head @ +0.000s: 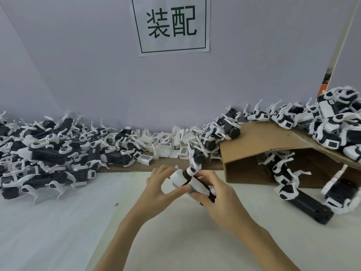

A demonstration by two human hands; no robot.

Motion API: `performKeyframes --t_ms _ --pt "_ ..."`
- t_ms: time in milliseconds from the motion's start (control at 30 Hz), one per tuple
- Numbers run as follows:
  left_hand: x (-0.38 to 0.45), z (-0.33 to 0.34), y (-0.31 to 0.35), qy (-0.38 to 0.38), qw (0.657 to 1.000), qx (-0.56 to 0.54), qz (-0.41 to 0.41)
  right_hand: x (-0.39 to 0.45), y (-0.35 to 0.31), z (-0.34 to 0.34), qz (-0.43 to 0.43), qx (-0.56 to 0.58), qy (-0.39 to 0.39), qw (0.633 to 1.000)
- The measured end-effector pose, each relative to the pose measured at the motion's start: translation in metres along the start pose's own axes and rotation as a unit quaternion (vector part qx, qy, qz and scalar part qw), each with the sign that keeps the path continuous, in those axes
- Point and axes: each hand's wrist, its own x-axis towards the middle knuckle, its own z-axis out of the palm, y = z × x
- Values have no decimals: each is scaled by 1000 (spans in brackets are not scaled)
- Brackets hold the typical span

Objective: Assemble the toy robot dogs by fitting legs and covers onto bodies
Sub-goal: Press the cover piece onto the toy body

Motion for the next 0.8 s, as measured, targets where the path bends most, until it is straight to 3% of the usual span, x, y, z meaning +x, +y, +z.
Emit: performKeyframes --t_ms 133,267,400,500,567,667,800 --pt "0 11 4 80 997 12 14 4 -2 -4 18 44 15 999" --pt "1 17 8 162 986 31 40 4 -2 -11 40 108 -18 993" --pt "1 34 10 234 970 51 40 0 2 3 48 -23 -27 998" --pt "0 32 8 196 968 144 62 -1 8 10 63 -55 -31 996" --pt "1 17 2 123 974 170 86 -1 9 8 57 -14 -50 997" --pt "-1 1 1 -27 1000 12 5 0 9 2 30 4 -42 999" --pt "2 5 2 -28 995 -75 -53 0 12 1 12 -14 -45 999"
